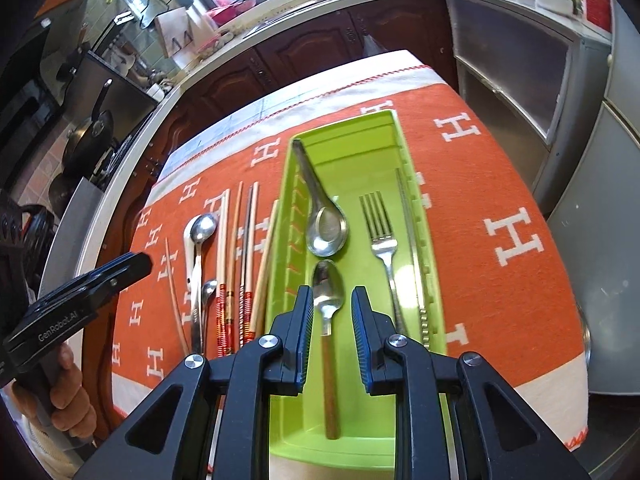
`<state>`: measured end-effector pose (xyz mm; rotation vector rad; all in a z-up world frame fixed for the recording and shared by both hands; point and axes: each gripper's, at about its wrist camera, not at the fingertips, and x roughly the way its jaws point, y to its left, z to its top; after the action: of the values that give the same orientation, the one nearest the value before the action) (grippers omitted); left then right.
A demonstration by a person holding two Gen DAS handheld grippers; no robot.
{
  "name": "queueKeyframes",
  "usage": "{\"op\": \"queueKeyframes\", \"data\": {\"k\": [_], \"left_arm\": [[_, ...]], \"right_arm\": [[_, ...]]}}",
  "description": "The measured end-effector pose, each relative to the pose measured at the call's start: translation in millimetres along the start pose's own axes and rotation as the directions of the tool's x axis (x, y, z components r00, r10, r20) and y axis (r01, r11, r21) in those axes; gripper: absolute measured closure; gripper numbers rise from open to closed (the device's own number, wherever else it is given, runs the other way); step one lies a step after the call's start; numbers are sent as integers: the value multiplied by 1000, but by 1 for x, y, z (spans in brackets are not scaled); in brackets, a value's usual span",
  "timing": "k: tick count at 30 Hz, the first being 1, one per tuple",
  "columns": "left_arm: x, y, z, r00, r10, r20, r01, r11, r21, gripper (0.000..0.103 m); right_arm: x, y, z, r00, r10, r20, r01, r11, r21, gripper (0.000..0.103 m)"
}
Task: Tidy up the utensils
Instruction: 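Move both tools back toward the remaining chopsticks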
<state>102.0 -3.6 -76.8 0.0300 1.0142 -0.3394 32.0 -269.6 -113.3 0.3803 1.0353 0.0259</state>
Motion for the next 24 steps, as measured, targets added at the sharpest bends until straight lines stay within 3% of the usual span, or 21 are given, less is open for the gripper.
{"op": "queueKeyframes", "data": {"k": [12, 24], "left_arm": [[-4, 73, -33, 999, 42, -27, -45, 989, -138, 72], [31, 102, -40, 995, 36, -90, -53, 979, -197, 72]], "right_arm": [[6, 52, 3, 999, 4, -45, -10, 992, -125, 82], [43, 93, 16, 993, -20, -117, -5, 979, -203, 82]]}}
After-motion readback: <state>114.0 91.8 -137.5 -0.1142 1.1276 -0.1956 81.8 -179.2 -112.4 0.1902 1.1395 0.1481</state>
